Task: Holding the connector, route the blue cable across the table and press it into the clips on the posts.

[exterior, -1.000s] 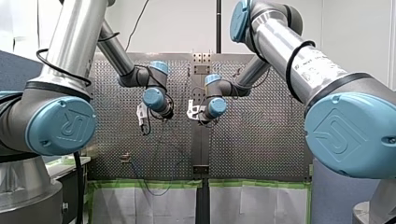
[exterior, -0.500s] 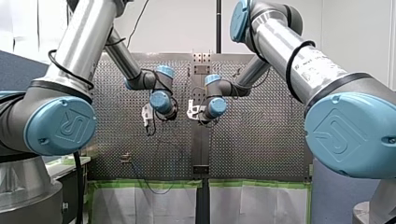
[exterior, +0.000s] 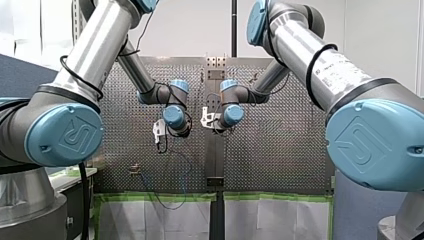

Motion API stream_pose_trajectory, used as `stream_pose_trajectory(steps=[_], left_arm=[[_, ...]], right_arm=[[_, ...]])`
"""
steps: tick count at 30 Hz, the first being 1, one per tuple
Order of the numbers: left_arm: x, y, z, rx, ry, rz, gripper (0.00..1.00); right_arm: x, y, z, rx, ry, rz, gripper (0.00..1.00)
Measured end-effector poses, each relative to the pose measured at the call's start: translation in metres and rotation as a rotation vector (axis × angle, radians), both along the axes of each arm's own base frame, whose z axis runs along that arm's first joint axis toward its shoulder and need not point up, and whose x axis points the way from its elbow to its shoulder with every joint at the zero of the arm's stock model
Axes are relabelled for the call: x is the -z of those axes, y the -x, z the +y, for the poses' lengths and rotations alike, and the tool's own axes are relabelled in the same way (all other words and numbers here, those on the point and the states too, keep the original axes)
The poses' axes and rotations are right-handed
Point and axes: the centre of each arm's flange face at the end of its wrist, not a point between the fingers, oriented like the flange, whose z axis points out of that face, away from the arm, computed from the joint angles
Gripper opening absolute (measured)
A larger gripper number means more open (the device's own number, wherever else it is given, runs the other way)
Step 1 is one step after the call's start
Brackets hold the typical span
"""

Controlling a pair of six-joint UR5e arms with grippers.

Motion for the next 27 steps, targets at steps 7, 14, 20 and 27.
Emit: stream_pose_trajectory(steps=[7, 14, 20, 27], left_arm=[[-0.003, -0.006, -0.003, 0.006, 0.030, -0.044, 1.00], [0.003, -0.016, -0.010, 0.034, 0.059, -0.069, 1.00], [0.014, -0.031, -0.014, 0.027, 0.084, -0.082, 1.00], [0.008, -0.047, -0.020, 0.019, 0.106, -0.113, 1.00]], right_arm=[[0.000, 0.000, -0.001, 0.000, 0.000, 0.000, 0.00], [0.000, 0.001, -0.001, 0.001, 0.001, -0.001, 0.00], [0.000, 0.000, 0.000, -0.004, 0.000, -0.001, 0.00], [0.000, 0.000, 0.000, -0.004, 0.000, -0.002, 0.00]])
